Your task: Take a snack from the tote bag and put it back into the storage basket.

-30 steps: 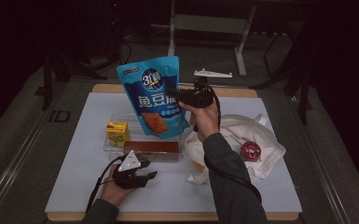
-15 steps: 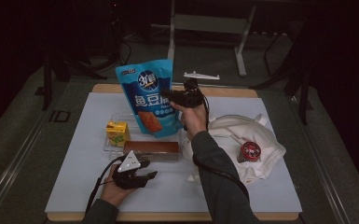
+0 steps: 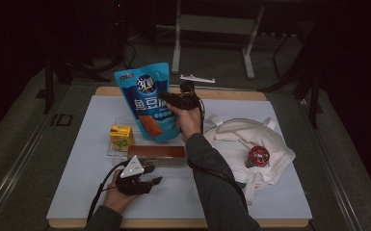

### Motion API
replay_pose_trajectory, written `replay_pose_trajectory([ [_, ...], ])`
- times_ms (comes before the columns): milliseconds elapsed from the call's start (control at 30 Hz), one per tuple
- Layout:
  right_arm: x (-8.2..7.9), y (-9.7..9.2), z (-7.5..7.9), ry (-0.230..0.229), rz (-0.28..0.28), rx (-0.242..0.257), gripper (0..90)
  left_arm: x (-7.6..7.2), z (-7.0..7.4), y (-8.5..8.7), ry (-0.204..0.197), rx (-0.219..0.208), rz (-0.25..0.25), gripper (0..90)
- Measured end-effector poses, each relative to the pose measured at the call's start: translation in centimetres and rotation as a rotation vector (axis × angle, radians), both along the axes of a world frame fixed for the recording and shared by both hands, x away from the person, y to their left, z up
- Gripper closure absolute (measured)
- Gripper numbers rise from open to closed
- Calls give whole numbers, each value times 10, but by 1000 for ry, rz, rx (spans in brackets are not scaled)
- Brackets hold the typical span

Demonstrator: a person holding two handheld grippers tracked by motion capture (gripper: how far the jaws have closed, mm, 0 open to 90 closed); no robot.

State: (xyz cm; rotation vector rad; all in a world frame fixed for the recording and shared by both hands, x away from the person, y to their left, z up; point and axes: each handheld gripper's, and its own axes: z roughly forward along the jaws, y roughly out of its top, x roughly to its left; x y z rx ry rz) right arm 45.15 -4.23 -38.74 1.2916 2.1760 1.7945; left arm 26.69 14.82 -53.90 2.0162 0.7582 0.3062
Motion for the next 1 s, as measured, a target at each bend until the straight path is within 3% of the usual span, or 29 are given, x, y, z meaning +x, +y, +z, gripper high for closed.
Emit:
replay_pose_trajectory([
  [167,0,8,-6,8,11,13,881,0,0,0,-3,3,-1,480],
  [333,0,12,-14,4,21,-37,863,0,0,0,-5,0,-2,480],
  [467,1,10,-19,15,30,-46,857,-1,0,0,-5,1,-2,480],
  [633,2,-4,-22,19,31,-52,819,0,0,0,-5,2,0,480],
  [1000,-3,-34,-21,-2,79,-159,795,0,0,0,-2,8,1,479],
])
